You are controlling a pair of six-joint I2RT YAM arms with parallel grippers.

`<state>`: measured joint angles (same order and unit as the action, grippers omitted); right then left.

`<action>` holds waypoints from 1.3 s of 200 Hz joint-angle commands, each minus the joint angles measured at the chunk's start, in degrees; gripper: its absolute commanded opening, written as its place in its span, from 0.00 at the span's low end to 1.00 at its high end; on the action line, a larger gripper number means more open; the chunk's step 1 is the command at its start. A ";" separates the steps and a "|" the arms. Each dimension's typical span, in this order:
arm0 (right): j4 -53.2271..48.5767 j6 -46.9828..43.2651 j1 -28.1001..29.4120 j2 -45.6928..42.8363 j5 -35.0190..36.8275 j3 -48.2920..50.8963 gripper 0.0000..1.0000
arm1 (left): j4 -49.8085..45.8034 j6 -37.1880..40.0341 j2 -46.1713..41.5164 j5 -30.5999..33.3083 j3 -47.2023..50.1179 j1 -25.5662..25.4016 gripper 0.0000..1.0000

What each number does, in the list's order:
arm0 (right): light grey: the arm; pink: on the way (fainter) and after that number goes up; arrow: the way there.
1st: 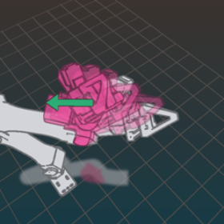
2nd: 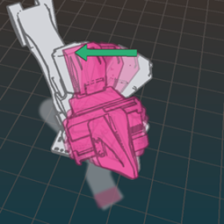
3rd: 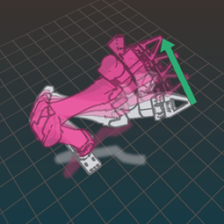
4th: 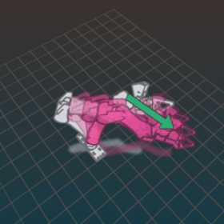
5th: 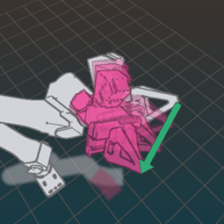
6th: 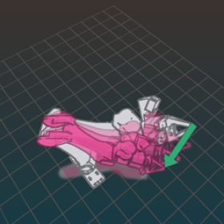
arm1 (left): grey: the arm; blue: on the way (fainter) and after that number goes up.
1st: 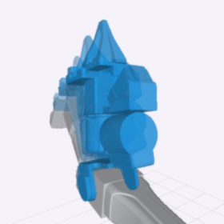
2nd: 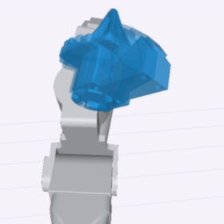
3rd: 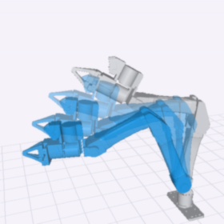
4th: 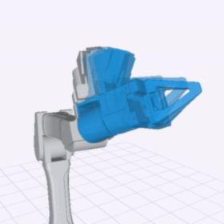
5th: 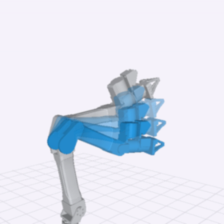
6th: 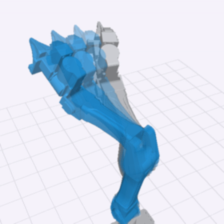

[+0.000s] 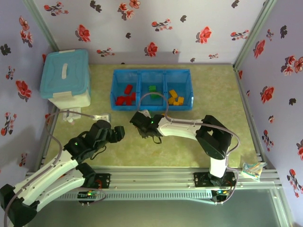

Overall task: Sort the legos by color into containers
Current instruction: Pick up the lego from the bottom-center of the table, then place the lego in the container.

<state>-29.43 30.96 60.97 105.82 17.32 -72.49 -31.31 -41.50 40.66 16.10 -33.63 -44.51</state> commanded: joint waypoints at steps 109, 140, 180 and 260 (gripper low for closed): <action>-10.75 -13.86 -18.13 7.80 -1.76 -27.08 0.31 | -0.48 -1.66 1.52 1.19 1.35 -3.16 0.76; -13.05 -13.67 -20.01 11.13 -0.75 -32.76 0.66 | 0.13 -1.97 2.75 1.23 1.19 -4.24 0.76; -10.09 -12.53 -19.23 6.48 -1.47 -27.59 0.73 | 1.29 -1.93 7.04 1.28 0.49 -5.41 0.76; 1.20 -7.93 -18.21 -15.78 -0.88 -0.64 0.72 | 5.55 -1.13 27.04 -0.17 -7.69 -4.19 0.81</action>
<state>-32.97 20.27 42.63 96.49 15.40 -79.09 -28.40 -42.98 62.15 16.08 -36.86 -49.58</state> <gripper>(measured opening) 0.718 0.809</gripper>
